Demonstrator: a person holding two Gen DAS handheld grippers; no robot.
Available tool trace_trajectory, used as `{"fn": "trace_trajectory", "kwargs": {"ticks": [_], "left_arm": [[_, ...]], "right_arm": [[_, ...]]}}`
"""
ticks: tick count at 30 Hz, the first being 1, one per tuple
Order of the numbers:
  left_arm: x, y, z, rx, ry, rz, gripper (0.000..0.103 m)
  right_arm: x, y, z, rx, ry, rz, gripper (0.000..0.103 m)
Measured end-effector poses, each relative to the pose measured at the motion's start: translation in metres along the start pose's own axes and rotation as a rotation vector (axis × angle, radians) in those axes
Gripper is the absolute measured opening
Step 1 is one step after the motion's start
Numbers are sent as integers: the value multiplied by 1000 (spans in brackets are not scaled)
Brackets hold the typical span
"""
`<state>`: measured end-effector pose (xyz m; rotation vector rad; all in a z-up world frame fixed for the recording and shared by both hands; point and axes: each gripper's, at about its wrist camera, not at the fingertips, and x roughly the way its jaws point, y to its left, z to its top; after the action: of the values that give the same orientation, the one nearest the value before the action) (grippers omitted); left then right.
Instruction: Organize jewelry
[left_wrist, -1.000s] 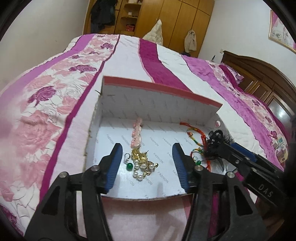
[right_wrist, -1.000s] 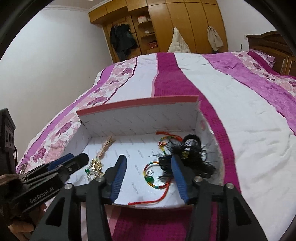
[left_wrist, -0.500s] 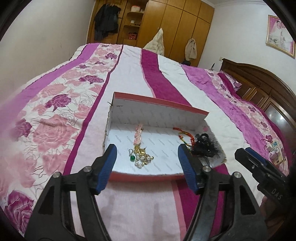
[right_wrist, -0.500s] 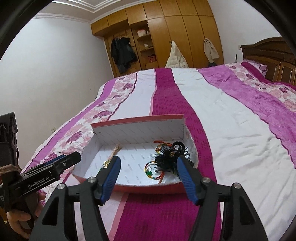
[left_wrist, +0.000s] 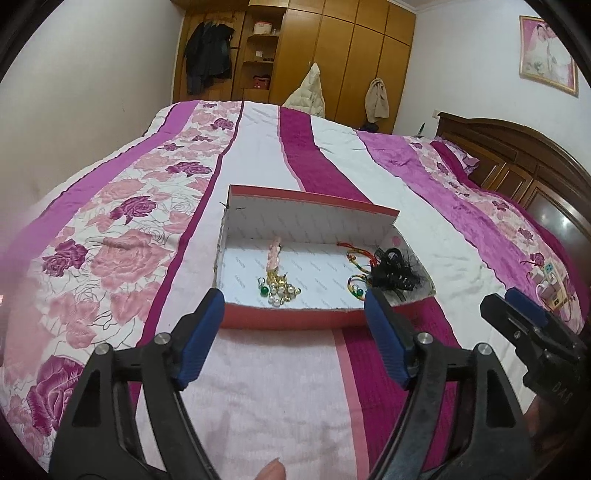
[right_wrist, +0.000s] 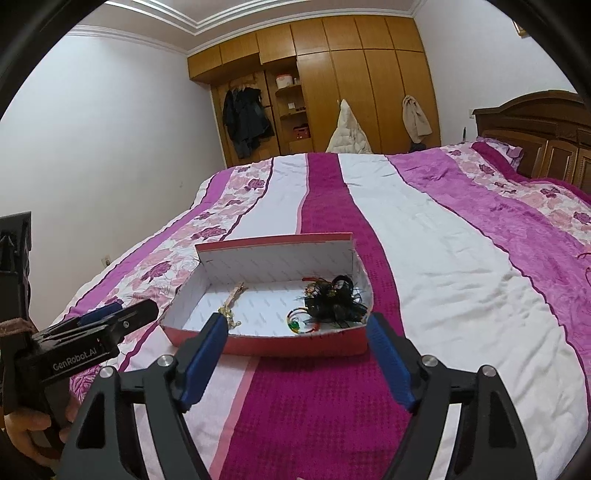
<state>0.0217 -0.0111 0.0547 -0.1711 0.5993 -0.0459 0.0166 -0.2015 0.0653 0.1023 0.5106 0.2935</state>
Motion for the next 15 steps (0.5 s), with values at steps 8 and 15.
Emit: {"fn": "trace_trajectory", "kwargs": {"ticks": [8, 15], "left_arm": [[-6, -5, -4, 10, -7, 6, 72], [-10, -11, -7, 24, -15, 6, 71]], "right_arm": [[-8, -10, -8, 25, -2, -10, 81], [-9, -12, -13, 27, 1, -13, 80]]}}
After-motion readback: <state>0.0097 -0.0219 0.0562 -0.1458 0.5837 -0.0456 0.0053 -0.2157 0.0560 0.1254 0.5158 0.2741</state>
